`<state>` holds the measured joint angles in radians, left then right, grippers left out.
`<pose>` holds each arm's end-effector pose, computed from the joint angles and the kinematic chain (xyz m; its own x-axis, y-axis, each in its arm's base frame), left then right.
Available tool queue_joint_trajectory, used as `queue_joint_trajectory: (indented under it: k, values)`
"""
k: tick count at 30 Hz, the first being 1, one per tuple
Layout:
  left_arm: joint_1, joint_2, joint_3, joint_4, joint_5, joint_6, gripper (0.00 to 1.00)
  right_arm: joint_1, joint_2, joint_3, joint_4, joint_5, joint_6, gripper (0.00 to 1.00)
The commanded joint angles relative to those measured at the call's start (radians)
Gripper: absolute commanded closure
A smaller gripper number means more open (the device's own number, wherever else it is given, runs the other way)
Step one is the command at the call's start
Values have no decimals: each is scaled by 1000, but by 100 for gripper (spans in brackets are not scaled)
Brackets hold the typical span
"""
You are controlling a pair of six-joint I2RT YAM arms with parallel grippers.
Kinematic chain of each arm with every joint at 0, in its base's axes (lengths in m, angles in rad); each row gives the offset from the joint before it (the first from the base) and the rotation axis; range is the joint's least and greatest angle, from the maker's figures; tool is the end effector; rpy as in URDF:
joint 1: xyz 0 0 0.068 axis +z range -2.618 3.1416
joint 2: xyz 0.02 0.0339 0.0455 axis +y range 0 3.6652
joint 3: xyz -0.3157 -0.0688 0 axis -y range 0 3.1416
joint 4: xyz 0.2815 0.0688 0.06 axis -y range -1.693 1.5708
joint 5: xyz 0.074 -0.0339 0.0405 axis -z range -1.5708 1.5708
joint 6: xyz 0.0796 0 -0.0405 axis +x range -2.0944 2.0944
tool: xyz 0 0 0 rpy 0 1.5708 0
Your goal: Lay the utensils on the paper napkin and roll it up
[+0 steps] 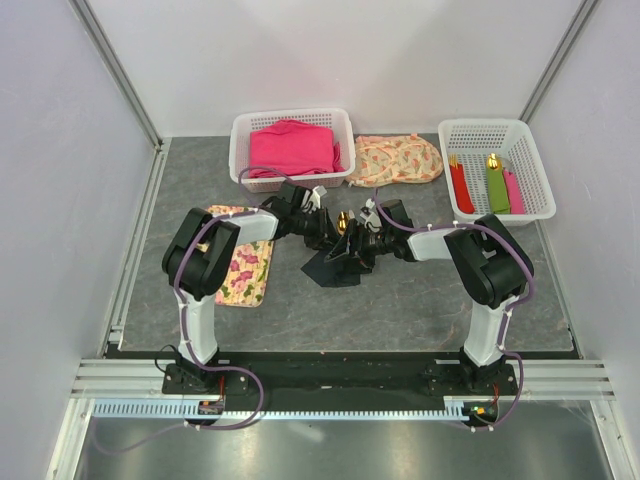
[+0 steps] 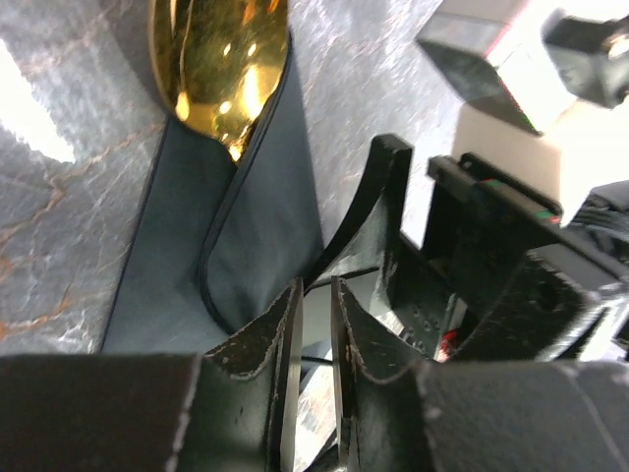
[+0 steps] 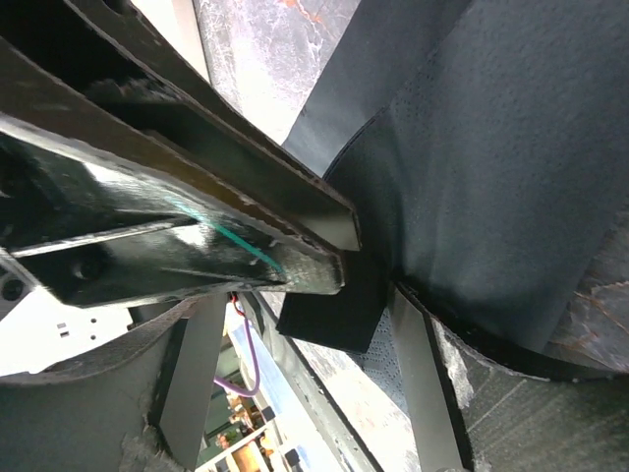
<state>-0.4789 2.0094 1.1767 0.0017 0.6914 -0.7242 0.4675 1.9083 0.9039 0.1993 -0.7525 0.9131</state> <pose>0.4018 -0.2658 0.1315 -0.9789 -0.0668 -0.1929 0.1173 0.5892 -0.7994 0.3484 0.2368 0.1108 -0.9884 0.1482 -0.0337 0.0497 0.5250 0.8497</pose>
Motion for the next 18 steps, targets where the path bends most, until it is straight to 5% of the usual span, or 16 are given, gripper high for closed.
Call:
queue_joint_trajectory:
  k: [1, 8, 18]
  values:
    - [-1, 0, 41, -94, 4, 106, 79, 5, -3, -7, -49, 68, -46, 24]
    - [2, 3, 78, -193, -36, 201, 83, 5, -26, 24, -75, 51, -54, 15]
    - [2, 58, 149, -310, -102, 273, 90, 3, -104, 58, -118, 42, -62, 17]
